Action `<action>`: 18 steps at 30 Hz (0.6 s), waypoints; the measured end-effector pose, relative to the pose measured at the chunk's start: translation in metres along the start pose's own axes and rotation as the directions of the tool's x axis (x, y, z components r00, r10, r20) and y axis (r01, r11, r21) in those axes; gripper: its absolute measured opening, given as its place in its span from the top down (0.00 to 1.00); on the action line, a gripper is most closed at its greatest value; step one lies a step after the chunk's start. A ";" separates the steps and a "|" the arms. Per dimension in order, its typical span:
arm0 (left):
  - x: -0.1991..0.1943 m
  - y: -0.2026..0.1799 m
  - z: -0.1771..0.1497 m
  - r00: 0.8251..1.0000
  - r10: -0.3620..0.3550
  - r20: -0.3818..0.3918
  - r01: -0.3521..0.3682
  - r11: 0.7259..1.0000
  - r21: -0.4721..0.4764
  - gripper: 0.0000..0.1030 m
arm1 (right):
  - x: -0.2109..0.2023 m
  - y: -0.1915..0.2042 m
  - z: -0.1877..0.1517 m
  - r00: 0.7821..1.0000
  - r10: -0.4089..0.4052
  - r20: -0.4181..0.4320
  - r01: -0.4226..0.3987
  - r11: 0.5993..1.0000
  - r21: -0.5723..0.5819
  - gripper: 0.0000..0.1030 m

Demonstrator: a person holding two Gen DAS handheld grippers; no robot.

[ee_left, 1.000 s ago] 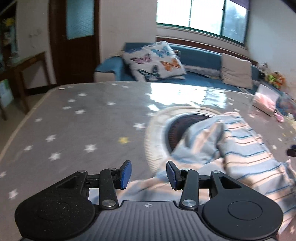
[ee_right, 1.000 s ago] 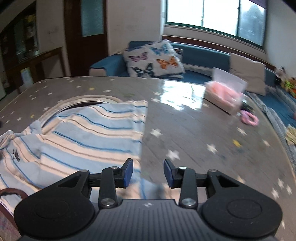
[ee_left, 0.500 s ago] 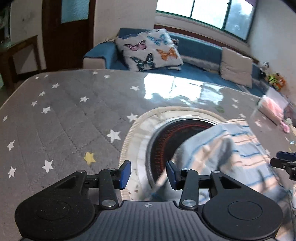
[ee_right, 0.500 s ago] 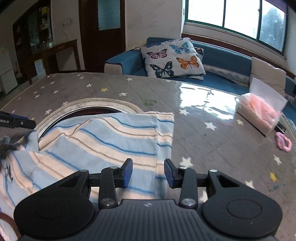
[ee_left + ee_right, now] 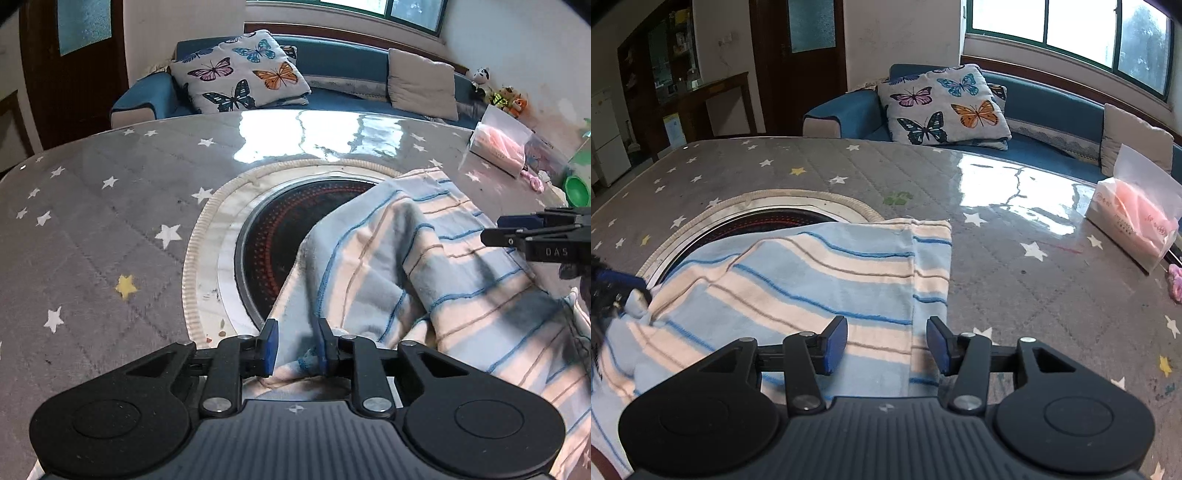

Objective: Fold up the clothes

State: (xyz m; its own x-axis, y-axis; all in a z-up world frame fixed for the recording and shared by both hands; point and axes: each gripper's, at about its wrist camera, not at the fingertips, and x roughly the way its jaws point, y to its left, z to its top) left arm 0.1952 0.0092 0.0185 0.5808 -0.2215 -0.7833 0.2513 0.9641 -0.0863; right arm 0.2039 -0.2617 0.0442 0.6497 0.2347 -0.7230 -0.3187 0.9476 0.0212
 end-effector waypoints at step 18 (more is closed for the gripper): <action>0.013 0.002 0.002 0.999 0.038 -0.021 -0.037 0.999 0.020 0.75 | 0.021 -0.015 0.016 1.000 -0.014 0.007 0.014 1.000 0.007 0.53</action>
State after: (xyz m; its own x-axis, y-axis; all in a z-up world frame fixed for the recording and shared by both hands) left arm 0.2052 0.0082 0.0091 0.5737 -0.1821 -0.7986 0.2446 0.9686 -0.0451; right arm 0.2335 -0.2669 0.0398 0.6590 0.2228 -0.7184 -0.3050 0.9522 0.0155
